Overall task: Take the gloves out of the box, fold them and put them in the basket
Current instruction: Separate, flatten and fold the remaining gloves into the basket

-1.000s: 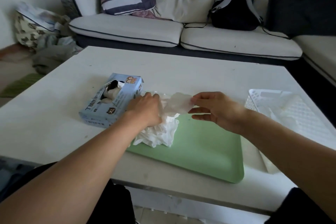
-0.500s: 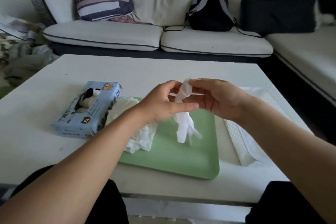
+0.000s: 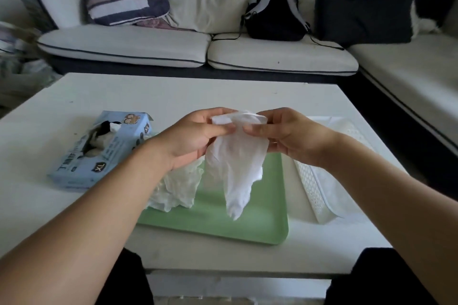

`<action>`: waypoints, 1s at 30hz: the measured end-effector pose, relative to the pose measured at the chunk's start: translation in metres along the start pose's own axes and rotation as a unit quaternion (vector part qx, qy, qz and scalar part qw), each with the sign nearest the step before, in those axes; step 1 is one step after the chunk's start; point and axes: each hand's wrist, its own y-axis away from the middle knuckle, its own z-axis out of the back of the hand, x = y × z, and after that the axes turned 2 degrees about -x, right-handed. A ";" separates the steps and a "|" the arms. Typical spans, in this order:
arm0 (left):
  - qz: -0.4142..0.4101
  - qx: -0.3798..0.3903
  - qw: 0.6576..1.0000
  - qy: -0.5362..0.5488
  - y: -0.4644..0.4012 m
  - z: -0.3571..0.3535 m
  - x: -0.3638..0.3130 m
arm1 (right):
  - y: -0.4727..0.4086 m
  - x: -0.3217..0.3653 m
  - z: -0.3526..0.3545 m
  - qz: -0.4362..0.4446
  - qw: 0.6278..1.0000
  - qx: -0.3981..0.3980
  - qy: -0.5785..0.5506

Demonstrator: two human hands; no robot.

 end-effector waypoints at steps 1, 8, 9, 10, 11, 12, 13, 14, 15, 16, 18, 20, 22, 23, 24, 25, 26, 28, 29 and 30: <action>-0.007 -0.016 1.000 -0.023 -0.001 0.000 0.000 | -0.001 0.001 -0.001 0.000 1.000 -0.019 0.002; -0.036 -0.057 0.983 -0.169 -0.002 0.006 -0.001 | 0.002 0.006 0.004 -0.064 0.997 0.010 -0.032; -0.036 -0.046 0.981 -0.186 -0.001 0.008 -0.002 | 0.002 0.005 0.005 -0.076 0.997 0.015 -0.028; -0.033 -0.036 0.978 -0.204 -0.002 0.009 -0.001 | 0.000 0.003 0.006 -0.086 0.996 0.015 -0.020; -0.026 -0.030 0.974 -0.223 -0.003 0.011 0.000 | -0.001 0.000 0.006 -0.098 0.995 0.013 -0.010; -0.016 -0.029 0.970 -0.240 -0.005 0.012 0.002 | -0.004 -0.003 0.007 -0.112 0.994 0.009 -0.001; -0.002 -0.026 0.967 -0.252 -0.006 0.014 0.006 | -0.006 -0.007 0.006 -0.129 0.992 0.005 0.006; 0.013 -0.024 0.965 -0.260 -0.008 0.014 0.010 | -0.009 -0.012 0.005 -0.147 0.989 0.000 0.013; 0.020 -0.026 0.963 -0.269 -0.010 0.015 0.015 | -0.012 -0.016 0.003 -0.161 0.986 -0.007 0.030; 0.015 -0.038 0.958 -0.282 -0.013 0.015 0.020 | -0.016 -0.022 0.001 -0.164 0.985 -0.025 0.055; -0.056 -0.098 0.945 -0.308 -0.022 0.015 0.028 | -0.026 -0.029 -0.001 -0.109 0.983 -0.114 0.098; -0.199 -0.163 0.914 -0.314 -0.030 0.013 0.026 | -0.033 -0.025 0.001 0.028 0.968 -0.226 0.106; -0.312 -0.201 0.874 -0.313 -0.030 0.009 0.016 | -0.033 -0.014 0.006 0.162 0.937 -0.279 0.133; -0.341 -0.208 0.860 -0.317 -0.028 0.008 0.011 | -0.030 -0.008 0.008 0.207 0.923 -0.285 0.158; -0.358 -0.206 0.850 -0.326 -0.027 0.008 0.009 | -0.027 -0.004 0.008 0.236 0.910 -0.281 0.193; -0.362 -0.195 0.845 -0.341 -0.024 0.009 0.008 | -0.024 -0.003 0.008 0.252 0.898 -0.268 0.241; -0.348 -0.172 0.848 -0.361 -0.022 0.011 0.010 | -0.021 -0.005 0.008 0.252 0.885 -0.247 0.302; -0.252 -0.091 0.870 -0.414 -0.018 0.017 0.018 | -0.017 -0.015 0.008 0.202 0.876 -0.163 0.407; -0.179 -0.036 0.875 -0.449 -0.016 0.020 0.023 | -0.015 -0.023 0.006 0.159 0.879 -0.100 0.439; -0.102 0.022 0.869 -0.484 -0.014 0.023 0.031 | -0.013 -0.032 0.004 0.115 0.877 -0.032 0.465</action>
